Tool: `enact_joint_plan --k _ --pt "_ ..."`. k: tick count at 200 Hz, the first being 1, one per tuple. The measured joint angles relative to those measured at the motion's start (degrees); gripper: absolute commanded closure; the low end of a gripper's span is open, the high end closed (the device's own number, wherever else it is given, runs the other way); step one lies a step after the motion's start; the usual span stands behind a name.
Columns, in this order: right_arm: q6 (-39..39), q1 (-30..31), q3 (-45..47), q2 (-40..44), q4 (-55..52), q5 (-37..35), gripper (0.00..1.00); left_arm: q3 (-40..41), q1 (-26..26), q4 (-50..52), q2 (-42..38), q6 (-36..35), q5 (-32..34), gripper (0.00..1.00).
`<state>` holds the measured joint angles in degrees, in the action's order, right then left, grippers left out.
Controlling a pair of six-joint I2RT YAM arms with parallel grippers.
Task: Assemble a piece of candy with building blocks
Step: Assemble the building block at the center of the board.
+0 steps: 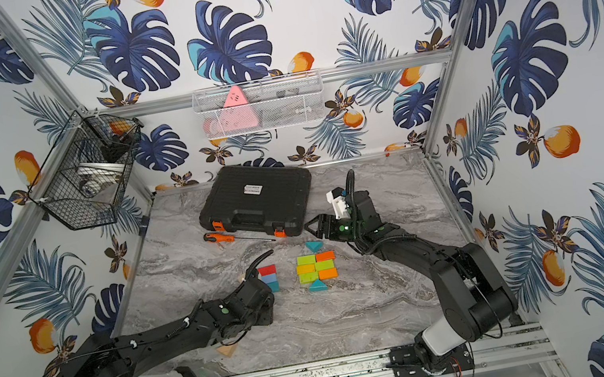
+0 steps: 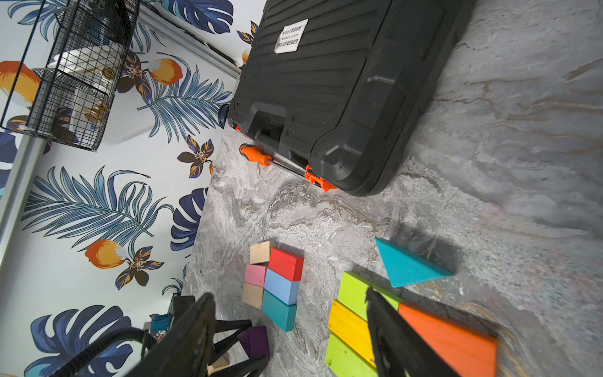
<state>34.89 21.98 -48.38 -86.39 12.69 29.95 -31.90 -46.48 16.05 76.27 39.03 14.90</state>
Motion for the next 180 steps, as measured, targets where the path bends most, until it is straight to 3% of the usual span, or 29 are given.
enact_joint_plan --k 37,110,147,180 --pt "-0.02 0.00 -0.04 -0.24 0.00 0.13 0.25 -1.81 0.00 1.92 -1.22 -0.02 0.02 0.23" --pt "-3.54 1.18 -0.44 2.03 -2.16 0.66 0.27 -7.43 -0.04 11.47 -9.77 -1.66 0.37 0.23" --pt "-11.56 8.85 1.38 6.99 -3.08 0.68 0.32 -14.53 4.68 17.77 -12.96 -5.81 1.68 0.24" --pt "-17.09 20.35 5.20 9.01 -4.37 -1.46 0.51 -20.33 14.60 20.94 -16.15 -11.08 -0.72 0.24"
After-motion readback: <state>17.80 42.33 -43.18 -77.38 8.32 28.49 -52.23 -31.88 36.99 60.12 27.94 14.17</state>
